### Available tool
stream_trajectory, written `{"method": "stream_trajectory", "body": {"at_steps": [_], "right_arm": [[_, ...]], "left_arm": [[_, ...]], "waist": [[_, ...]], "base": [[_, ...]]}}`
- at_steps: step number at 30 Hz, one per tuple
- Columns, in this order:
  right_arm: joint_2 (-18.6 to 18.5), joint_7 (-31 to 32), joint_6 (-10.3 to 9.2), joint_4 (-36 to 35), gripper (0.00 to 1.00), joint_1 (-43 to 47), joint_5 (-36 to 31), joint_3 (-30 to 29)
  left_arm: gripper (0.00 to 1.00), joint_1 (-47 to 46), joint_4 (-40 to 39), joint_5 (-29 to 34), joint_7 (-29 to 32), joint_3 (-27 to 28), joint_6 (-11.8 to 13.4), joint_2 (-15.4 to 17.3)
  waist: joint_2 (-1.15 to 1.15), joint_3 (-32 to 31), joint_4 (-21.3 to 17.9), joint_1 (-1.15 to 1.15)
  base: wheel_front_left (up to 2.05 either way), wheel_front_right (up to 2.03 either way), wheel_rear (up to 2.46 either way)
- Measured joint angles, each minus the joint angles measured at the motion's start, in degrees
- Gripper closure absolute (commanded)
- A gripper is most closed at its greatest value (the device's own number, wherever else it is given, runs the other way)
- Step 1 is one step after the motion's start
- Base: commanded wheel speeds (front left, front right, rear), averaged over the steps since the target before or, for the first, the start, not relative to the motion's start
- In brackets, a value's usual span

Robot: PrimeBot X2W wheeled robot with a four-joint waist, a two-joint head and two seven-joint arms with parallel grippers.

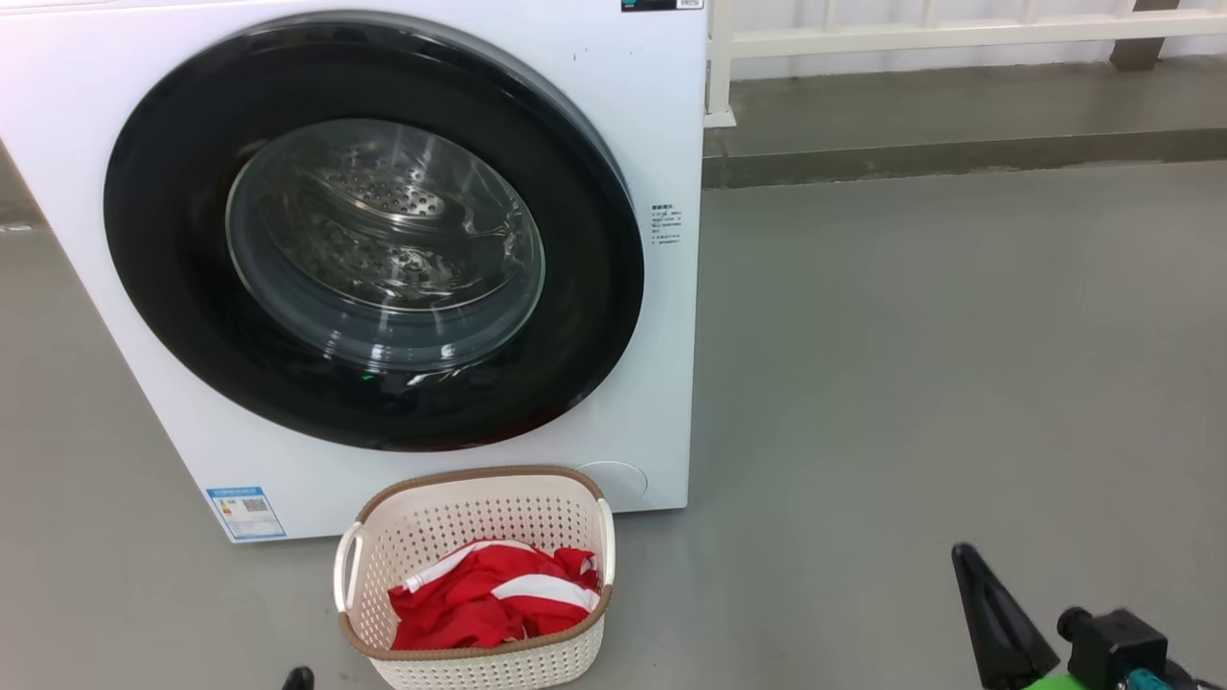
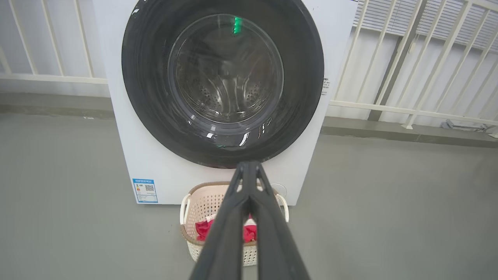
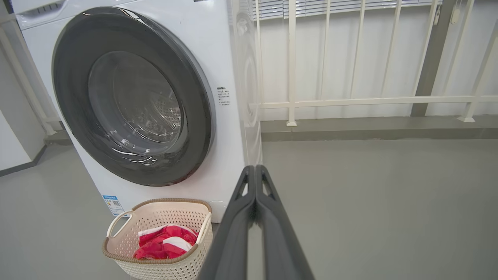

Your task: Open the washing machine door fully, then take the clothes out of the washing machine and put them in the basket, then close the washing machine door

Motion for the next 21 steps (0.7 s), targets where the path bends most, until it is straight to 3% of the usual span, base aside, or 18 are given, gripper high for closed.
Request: {"method": "stream_trajectory", "body": {"at_steps": [21], "right_arm": [[0.1, 3.4, 0.0, 0.4, 1.0, 0.2, 11.9, -0.7]], "left_arm": [[1.0, -1.0, 1.4, -12.1, 3.3, 0.1, 0.0, -0.1]], "waist": [[0.0, 1.5, -0.1, 0.01]], "base": [[0.0, 0.0, 0.0]]}}
